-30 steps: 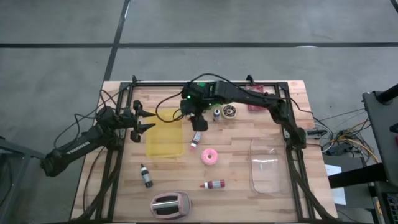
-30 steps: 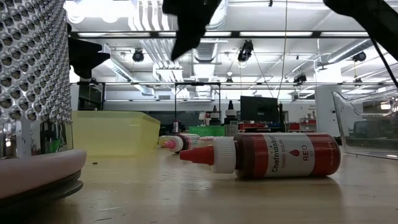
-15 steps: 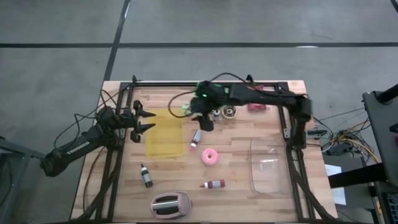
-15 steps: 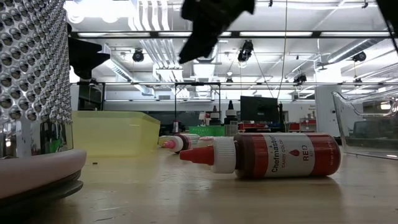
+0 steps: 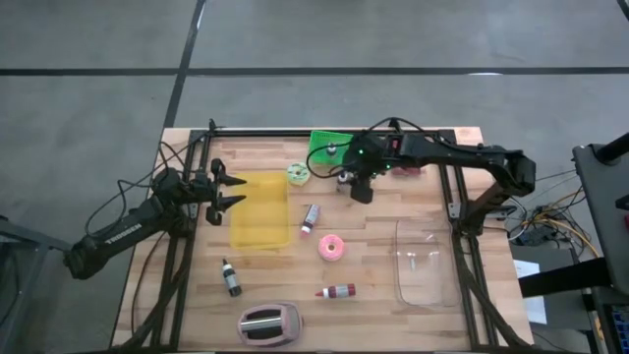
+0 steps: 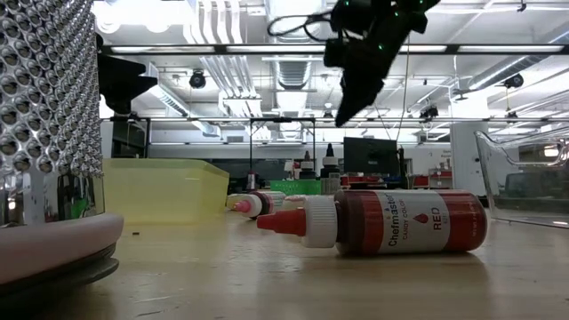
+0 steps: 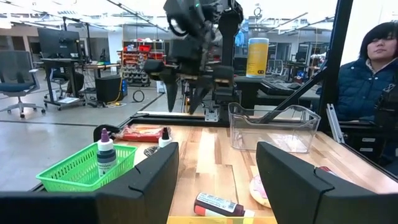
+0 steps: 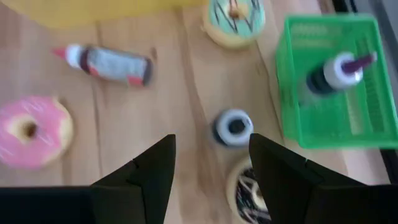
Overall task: Pick & Place Food Item
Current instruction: Put the top black food coloring bottle into the green bin
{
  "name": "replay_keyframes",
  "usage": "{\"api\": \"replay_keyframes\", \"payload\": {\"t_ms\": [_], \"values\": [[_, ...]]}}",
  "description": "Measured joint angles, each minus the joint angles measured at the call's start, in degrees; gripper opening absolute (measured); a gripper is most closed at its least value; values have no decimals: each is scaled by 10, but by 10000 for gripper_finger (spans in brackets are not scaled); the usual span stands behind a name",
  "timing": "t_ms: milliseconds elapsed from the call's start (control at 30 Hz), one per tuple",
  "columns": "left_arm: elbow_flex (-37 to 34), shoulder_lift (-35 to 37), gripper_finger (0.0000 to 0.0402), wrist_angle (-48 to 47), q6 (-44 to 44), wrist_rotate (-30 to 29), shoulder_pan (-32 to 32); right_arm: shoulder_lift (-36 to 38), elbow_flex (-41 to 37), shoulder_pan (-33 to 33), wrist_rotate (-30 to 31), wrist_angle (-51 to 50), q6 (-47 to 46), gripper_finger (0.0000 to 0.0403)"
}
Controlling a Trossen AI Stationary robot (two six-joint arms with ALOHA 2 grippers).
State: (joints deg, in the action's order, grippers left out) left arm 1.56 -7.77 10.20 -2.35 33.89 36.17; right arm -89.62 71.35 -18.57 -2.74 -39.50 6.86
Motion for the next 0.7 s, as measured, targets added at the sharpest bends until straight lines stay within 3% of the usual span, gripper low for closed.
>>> {"api": "replay_keyframes", "payload": {"t_ms": [500, 700], "values": [[0, 0, 223, -8, 10, 2, 0, 19, -75, -18, -3, 43, 46, 198], [0, 0, 223, -9, 4, -2, 0, 13, -35, -45, -32, 16, 74, 198]]}}
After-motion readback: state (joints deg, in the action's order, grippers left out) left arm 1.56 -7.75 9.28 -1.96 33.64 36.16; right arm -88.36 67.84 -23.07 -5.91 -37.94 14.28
